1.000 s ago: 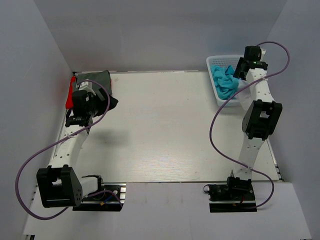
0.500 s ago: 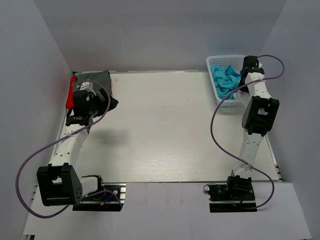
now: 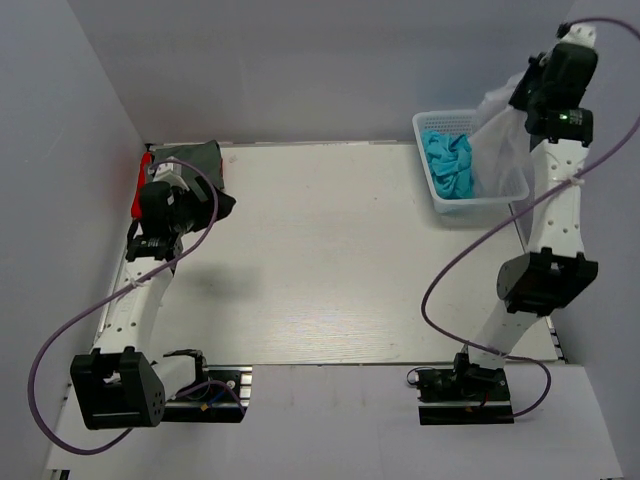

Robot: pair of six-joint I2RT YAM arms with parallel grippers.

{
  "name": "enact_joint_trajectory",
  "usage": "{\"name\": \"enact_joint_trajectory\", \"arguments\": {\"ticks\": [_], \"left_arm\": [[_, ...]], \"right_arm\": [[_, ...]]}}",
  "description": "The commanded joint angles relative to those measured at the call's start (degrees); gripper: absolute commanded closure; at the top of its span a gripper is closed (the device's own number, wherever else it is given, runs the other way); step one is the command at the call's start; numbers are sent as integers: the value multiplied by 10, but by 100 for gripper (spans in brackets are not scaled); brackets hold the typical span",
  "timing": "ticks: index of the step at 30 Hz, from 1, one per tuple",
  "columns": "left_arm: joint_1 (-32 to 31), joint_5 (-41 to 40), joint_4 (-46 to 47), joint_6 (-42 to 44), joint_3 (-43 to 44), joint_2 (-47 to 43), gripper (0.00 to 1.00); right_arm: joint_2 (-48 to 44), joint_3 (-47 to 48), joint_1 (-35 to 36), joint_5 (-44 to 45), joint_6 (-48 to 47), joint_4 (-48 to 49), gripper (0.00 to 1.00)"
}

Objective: Fold and stack the t-shirts
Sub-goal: Grab crumpled tshirt from bin with the right arm, then move the tshirt to the center of the board

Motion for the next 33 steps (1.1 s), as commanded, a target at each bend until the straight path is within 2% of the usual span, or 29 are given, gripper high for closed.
{"name": "enact_joint_trajectory", "arguments": {"ticks": [1,5,6,8,9,11,12,14,17,18,20,21,22,23,24,25,26,27,29,33], "left_arm": [[-1,14,-1,6,19,-38,0],[-1,14,-8,6,19,-69,0],[-1,14,-8,6,19,-74,0],[-1,14,-13,6,19,-84,0],[-1,14,-13,6,19,-92,0],[-1,14,-18,1,19,-99,0],[-1,14,-23,-5,19,-99,0],[-1,3,-41,-10,31,-104,0],[-1,-19,-78,-26,42,-104,0],[-1,-19,-84,-33,42,-104,0],[-1,-39,-91,-42,42,-104,0],[-1,-48,-109,-48,47,-104,0],[-1,-65,-115,-56,47,-104,0],[-1,-75,-123,-61,47,-97,0],[-1,-84,-132,-67,53,-86,0],[-1,-106,-159,-77,60,-78,0],[-1,-119,-176,-85,67,-69,0],[-1,-129,-191,-92,72,-57,0],[-1,-136,-223,-104,77,-23,0],[-1,-70,-229,-112,42,22,0]], "right_arm": [[-77,39,18,-90,-13,94,100],[-110,53,37,-205,10,140,100],[-110,66,46,-277,32,155,100],[-111,71,62,-324,64,193,100],[-108,66,74,-396,96,205,100],[-92,62,108,-465,127,241,100],[-80,63,132,-544,154,248,100],[-59,62,177,-589,164,262,100],[-34,59,261,-562,111,201,100],[-38,41,269,-549,98,185,100],[-66,-32,282,-489,58,166,99],[-80,-106,282,-470,57,183,94],[-121,-189,278,-385,61,193,81],[-136,-269,278,-353,63,225,77],[-147,-306,276,-314,69,232,70],[-167,-338,276,-200,71,237,37],[-179,-406,276,-170,75,240,21],[-183,-420,275,-131,75,231,10],[-187,-450,277,-100,77,214,10],[-181,-491,277,-100,83,205,10]]}}
